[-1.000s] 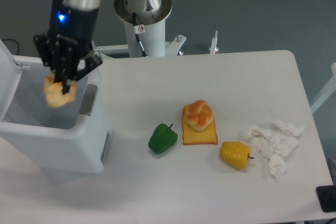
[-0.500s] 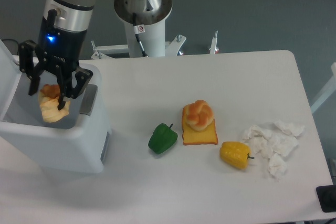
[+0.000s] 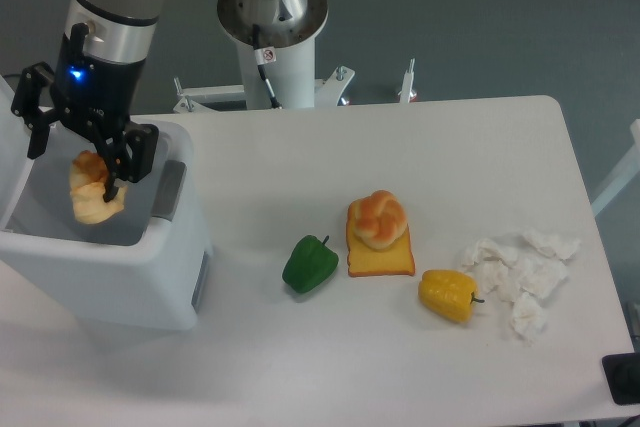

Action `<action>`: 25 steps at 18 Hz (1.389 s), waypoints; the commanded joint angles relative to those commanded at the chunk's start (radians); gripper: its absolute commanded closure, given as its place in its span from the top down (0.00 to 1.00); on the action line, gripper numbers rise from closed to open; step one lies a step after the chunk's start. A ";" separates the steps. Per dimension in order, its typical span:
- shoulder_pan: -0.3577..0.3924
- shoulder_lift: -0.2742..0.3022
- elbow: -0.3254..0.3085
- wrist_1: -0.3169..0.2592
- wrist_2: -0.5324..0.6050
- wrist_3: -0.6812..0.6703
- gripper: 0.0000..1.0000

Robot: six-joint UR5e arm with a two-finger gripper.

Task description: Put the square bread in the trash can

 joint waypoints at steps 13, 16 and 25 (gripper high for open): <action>0.069 -0.012 0.008 -0.002 0.000 0.054 1.00; 0.100 -0.012 0.008 -0.002 0.000 0.075 1.00; 0.106 -0.009 0.006 -0.005 -0.002 0.074 1.00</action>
